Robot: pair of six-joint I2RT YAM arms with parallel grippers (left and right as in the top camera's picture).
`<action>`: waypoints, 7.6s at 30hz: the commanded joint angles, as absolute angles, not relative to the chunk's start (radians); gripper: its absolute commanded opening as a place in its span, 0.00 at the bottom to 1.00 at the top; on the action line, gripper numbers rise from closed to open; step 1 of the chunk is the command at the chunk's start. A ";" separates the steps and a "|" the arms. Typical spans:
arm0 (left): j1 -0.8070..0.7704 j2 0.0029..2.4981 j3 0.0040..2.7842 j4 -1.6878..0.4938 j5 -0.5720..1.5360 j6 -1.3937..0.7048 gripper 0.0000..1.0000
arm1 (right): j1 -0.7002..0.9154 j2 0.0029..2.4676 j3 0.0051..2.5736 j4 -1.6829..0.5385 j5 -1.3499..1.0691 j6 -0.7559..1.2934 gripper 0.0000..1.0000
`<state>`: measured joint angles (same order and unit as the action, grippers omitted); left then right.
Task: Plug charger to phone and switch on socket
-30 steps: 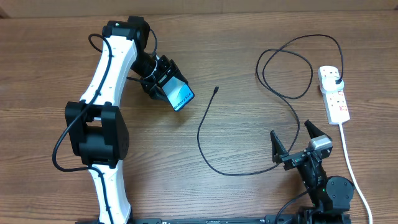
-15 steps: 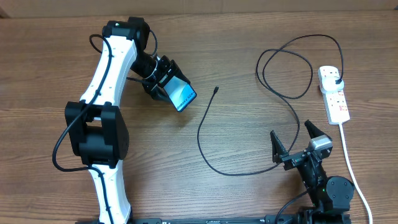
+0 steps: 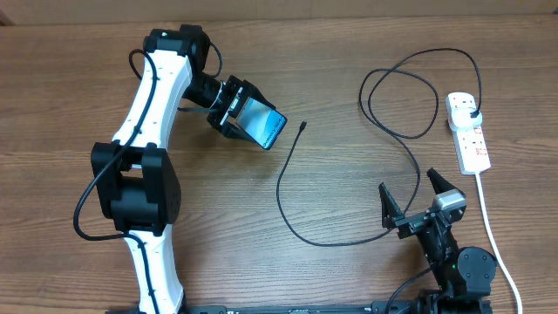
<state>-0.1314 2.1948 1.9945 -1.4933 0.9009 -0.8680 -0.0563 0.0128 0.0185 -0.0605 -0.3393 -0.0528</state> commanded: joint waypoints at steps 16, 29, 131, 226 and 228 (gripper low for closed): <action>-0.137 2.193 2.025 -1.494 1.065 -1.063 0.41 | -0.052 0.004 0.008 -0.054 -0.334 -0.054 1.00; -0.137 2.193 2.025 -1.491 1.067 -1.159 0.41 | -0.052 0.004 0.008 -0.054 -0.334 -0.054 1.00; -0.325 2.193 2.025 -1.457 0.386 -1.359 0.33 | 0.289 1.336 0.838 -0.271 -0.574 0.863 0.73; -0.338 2.193 2.025 -1.091 1.134 -0.676 0.62 | 0.220 1.069 0.838 -0.265 -0.252 1.017 0.04; -0.321 2.193 2.025 -0.984 1.248 -0.684 0.56 | 0.204 0.998 0.838 -0.277 -0.175 1.028 0.04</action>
